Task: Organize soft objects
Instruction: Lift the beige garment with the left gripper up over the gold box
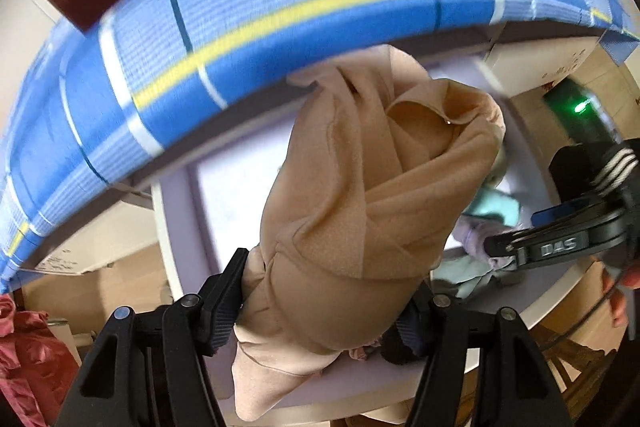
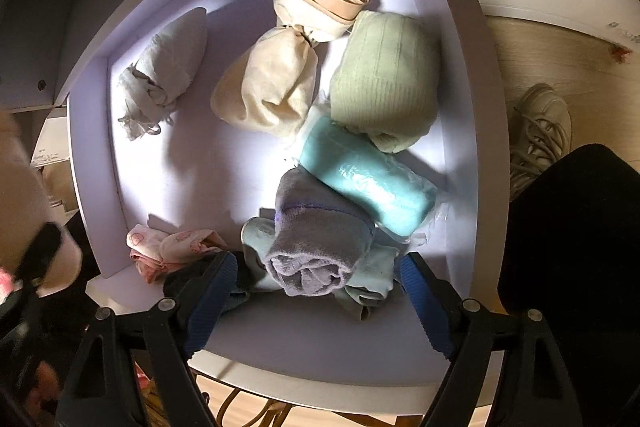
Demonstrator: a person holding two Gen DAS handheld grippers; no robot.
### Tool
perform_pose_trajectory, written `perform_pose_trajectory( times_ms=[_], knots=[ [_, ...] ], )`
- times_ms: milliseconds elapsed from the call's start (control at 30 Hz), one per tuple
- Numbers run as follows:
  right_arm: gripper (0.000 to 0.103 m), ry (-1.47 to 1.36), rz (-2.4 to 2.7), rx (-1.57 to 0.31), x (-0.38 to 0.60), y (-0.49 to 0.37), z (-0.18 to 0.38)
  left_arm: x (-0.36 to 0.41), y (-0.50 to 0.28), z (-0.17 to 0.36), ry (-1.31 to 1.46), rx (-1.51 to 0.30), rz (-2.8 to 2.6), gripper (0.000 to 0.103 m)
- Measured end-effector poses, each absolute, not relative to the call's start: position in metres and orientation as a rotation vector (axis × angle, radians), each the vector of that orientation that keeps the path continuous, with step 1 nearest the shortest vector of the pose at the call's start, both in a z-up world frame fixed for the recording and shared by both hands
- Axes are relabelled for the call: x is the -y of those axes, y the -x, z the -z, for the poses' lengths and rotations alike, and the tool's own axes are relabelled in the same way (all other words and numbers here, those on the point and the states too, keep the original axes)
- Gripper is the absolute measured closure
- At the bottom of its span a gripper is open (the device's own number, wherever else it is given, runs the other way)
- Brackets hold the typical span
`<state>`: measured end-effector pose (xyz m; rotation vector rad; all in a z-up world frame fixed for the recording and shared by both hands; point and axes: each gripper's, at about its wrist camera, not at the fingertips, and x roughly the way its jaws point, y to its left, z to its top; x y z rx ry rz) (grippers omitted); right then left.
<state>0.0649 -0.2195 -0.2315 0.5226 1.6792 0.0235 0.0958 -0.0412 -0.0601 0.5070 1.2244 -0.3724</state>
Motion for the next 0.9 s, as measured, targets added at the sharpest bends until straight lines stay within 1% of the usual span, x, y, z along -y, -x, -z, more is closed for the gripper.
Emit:
perform_pose_trajectory(
  times_ms=[167, 200, 333, 567, 900],
  knots=[
    [0.018, -0.52, -0.031, -1.679, 0.218, -0.064, 0.231, 0.038, -0.087, 0.038, -0.469, -1.2, 0.367, 0.039],
    [0.018, -0.52, -0.033, -1.677, 0.217, -0.064, 0.23, 0.038, -0.093, 0.043, -0.465, -1.192, 0.37, 0.039],
    [0.018, -0.521, -0.031, -1.675, 0.216, -0.064, 0.23, 0.045, -0.092, 0.032, -0.465, -1.165, 0.365, 0.04],
    [0.018, -0.523, -0.037, -1.673, 0.215, -0.064, 0.23, 0.05, -0.084, 0.025, -0.456, -1.163, 0.402, 0.04],
    [0.018, -0.529, -0.037, -1.67, 0.217, -0.064, 0.228, 0.056, -0.054, 0.043, -0.467, -1.213, 0.447, 0.04]
  ],
)
